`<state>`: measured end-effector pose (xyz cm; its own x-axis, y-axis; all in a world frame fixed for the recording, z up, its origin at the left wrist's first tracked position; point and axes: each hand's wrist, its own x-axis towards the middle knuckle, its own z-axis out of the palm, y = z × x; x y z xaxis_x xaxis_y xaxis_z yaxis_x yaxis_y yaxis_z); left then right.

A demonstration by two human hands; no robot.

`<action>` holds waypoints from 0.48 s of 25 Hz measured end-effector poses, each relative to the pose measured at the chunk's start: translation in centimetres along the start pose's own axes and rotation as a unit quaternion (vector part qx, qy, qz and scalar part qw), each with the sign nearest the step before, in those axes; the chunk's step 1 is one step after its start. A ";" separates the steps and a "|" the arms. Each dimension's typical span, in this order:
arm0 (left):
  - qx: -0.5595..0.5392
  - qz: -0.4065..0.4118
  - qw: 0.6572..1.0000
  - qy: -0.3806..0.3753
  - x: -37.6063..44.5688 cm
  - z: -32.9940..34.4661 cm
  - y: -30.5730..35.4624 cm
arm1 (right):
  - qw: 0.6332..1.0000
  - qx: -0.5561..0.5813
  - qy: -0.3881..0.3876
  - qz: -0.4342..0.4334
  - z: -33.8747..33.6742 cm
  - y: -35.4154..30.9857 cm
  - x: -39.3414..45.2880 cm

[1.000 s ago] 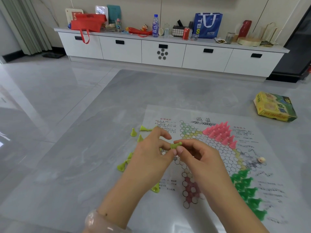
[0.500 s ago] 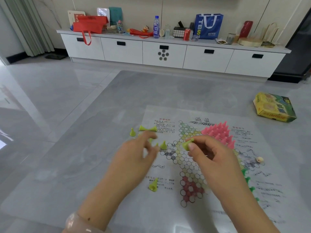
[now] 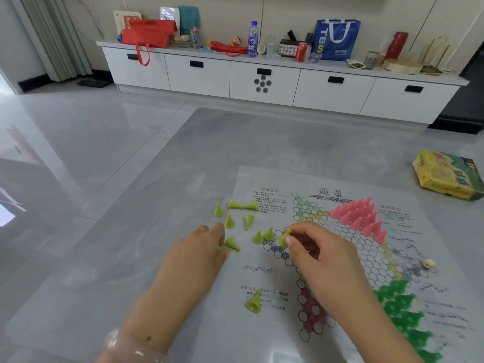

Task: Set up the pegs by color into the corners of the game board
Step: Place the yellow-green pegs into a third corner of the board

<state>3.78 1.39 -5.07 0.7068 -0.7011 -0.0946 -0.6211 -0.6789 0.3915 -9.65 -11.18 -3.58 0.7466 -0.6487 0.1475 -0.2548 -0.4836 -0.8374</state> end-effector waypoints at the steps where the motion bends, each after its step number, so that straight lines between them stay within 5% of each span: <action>1: -0.005 0.000 1.000 0.003 0.1 0.1 -0.1 | 1.000 -0.010 -0.001 -0.001 0.1 0.1 0.1; 6: -0.100 -0.024 0.993 0.062 0.5 -0.6 -0.1 | 0.998 -0.054 0.013 0.022 -0.1 1.1 0.4; 9: -0.303 -0.067 0.947 0.082 0.2 -1.5 0.4 | 0.996 -0.082 0.012 0.038 -0.2 1.8 0.6; 10: -0.419 -0.093 0.901 0.064 0.1 -1.8 0.7 | 0.995 -0.089 0.008 0.043 -0.1 2.0 0.6; 12: -0.672 -0.149 0.725 0.005 0.2 -2.4 0.9 | 0.994 -0.098 0.003 0.048 0.0 2.2 0.6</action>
<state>4.16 1.11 -2.56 0.7483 -0.5611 -0.3539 0.4459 0.0304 0.8946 -9.73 -12.62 -5.36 0.7097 -0.7005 0.0751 -0.4404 -0.5244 -0.7287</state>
